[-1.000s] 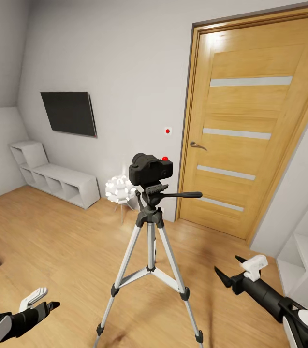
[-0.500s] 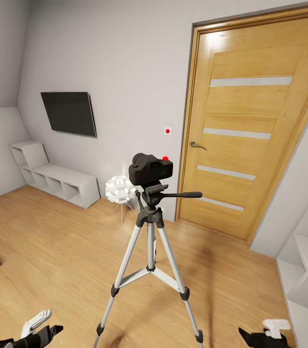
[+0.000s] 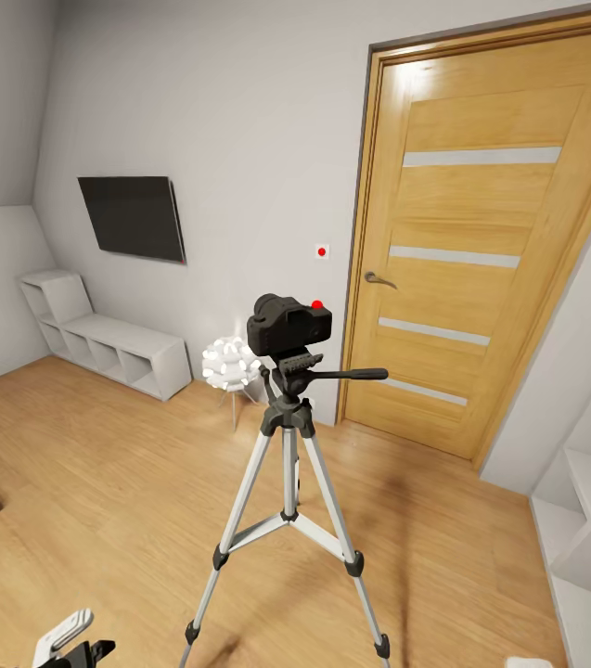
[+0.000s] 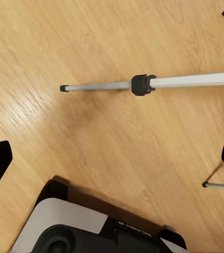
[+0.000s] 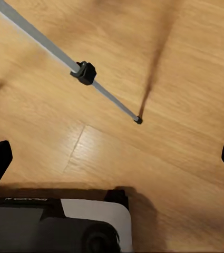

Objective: Attach the digital camera to the camera tripod in the bedroom.

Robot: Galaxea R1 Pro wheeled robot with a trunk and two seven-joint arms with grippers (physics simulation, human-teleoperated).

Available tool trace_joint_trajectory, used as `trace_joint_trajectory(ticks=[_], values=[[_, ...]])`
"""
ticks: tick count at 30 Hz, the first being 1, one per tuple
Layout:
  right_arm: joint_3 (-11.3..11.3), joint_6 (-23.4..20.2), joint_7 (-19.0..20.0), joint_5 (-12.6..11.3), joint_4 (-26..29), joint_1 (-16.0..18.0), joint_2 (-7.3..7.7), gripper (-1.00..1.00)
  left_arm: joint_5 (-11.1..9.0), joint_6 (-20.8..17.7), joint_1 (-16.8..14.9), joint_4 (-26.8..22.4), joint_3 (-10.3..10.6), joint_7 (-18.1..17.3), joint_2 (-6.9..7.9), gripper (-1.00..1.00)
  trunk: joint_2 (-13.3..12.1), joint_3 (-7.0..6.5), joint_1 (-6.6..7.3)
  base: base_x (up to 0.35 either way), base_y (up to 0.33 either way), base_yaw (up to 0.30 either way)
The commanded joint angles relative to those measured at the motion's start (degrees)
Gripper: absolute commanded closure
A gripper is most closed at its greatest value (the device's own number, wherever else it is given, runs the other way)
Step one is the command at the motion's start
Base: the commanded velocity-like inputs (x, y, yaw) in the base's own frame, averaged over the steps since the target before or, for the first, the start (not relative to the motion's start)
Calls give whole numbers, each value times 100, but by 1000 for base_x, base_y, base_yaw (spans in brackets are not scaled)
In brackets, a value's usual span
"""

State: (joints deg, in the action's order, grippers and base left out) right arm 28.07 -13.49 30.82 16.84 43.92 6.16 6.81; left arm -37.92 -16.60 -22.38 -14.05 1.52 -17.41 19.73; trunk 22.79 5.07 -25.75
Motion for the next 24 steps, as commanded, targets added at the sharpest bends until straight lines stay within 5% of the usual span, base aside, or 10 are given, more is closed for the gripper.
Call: trace_joint_trajectory(ticks=[1, 9, 14, 24], values=[[25, -24, 44, 44, 7, 7, -4, -100, -51, -34, -4, -3, 15, -6, 3, -100, 13, 13, -4, 0, 0, 0], [19, -511, -500, 178, -1033, 284, 223, -100, -49, 258, -4, 233, 17, -2, -30, -100, 13, 13, -4, 0, 0, 0], [-26, -699, -713, 213, -1761, 378, 381, -100, -36, 436, -6, 550, 22, 76, -178, -100, 13, 13, -4, 0, 0, 0], [-200, -705, -794, 359, -2034, 349, 405, -100, -51, 930, 57, 1067, 20, 663, -380, -100, 13, 13, -4, 0, 0, 0]])
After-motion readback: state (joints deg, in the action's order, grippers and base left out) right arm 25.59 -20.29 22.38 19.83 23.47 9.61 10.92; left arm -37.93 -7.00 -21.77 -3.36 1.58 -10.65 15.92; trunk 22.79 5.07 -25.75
